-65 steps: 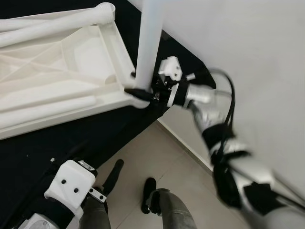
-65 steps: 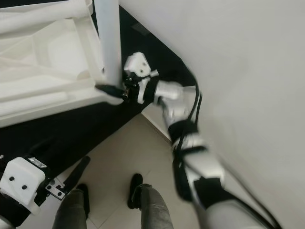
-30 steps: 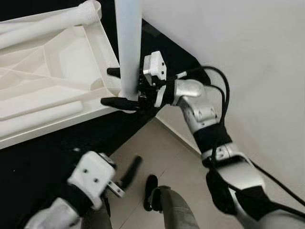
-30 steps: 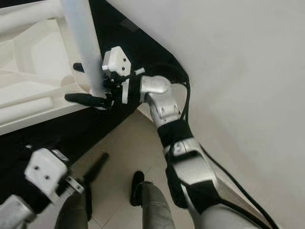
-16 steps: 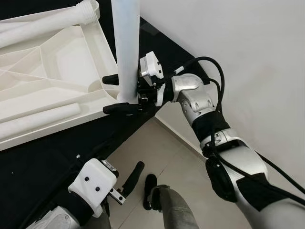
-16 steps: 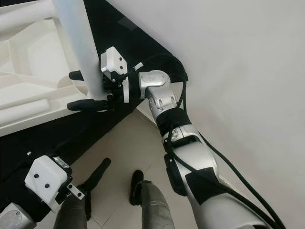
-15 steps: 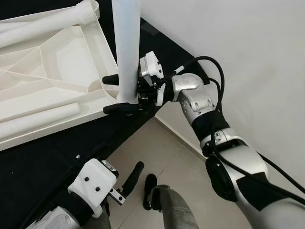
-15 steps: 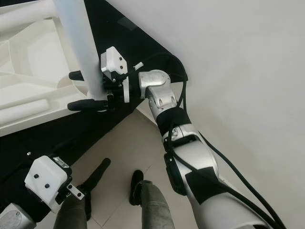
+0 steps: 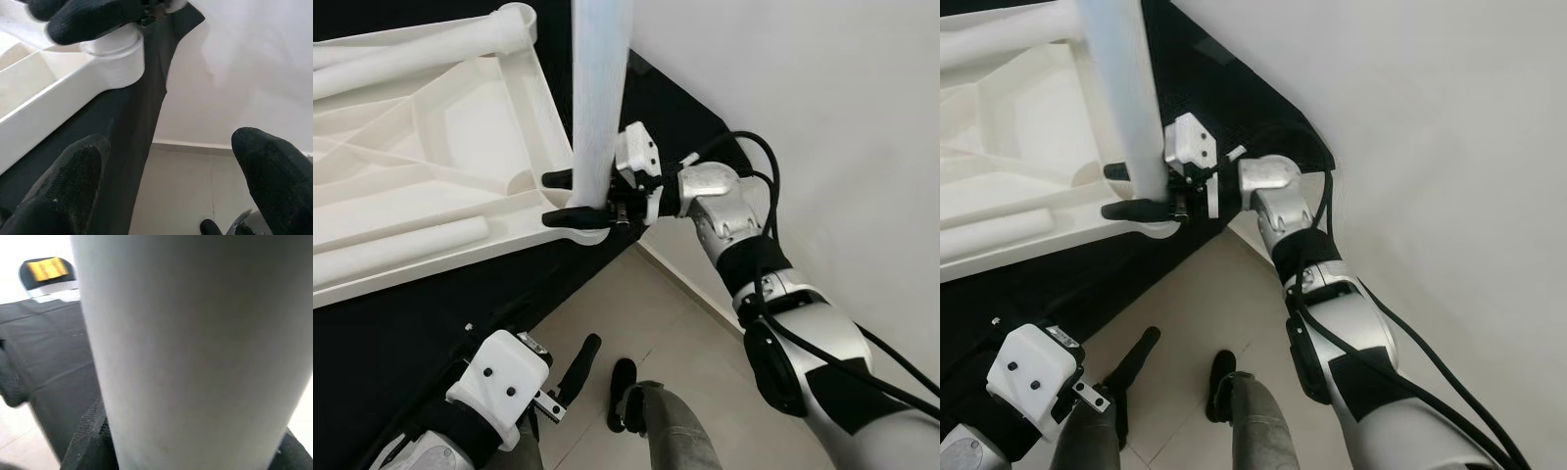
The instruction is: Building children table
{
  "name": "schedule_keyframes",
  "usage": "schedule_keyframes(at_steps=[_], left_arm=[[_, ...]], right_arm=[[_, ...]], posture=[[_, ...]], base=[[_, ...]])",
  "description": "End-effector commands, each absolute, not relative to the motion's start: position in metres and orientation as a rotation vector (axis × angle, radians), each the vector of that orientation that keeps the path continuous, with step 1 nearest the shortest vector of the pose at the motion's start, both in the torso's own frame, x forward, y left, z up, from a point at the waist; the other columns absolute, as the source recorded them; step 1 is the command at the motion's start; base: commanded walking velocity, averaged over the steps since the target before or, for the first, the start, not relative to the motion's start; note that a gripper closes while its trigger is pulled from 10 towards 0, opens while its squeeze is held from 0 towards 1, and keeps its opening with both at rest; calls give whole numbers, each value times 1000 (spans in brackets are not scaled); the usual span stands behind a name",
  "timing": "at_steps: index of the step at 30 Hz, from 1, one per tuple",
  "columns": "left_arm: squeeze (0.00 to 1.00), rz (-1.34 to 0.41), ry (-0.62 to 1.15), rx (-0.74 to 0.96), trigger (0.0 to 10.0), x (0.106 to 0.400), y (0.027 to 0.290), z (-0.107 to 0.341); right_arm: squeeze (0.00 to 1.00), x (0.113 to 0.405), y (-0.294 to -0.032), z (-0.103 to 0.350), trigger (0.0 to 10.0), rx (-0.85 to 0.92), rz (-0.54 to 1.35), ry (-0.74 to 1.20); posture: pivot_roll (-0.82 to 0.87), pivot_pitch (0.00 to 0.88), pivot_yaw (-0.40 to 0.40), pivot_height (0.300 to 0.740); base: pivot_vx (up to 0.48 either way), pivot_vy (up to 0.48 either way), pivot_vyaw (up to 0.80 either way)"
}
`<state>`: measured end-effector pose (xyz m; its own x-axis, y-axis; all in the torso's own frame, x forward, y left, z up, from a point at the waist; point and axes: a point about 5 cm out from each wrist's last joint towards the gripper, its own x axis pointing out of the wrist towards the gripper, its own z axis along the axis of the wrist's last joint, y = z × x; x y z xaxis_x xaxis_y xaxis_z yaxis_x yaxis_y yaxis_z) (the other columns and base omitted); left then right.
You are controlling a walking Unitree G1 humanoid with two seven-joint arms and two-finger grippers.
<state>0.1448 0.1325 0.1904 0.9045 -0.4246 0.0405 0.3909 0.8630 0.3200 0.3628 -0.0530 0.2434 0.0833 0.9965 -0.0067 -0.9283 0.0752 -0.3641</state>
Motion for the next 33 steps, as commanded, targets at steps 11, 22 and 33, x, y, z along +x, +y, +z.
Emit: schedule_keyframes(at_steps=[11,22,33], left_arm=[[0,-419,-109,294,10000,146,136,190],[0,-377,-131,323,10000,157,141,190],[0,-316,-87,354,10000,163,147,182]], right_arm=[[0,320,-5,159,0,-9,720,-3],[1000,368,-10,201,10000,-41,527,-88],[506,371,-63,226,10000,119,617,-286]], posture=[[264,350,-143,740],[274,327,-131,740],[237,334,-119,740]], base=[[0,0,0],[0,0,0],[0,0,0]])
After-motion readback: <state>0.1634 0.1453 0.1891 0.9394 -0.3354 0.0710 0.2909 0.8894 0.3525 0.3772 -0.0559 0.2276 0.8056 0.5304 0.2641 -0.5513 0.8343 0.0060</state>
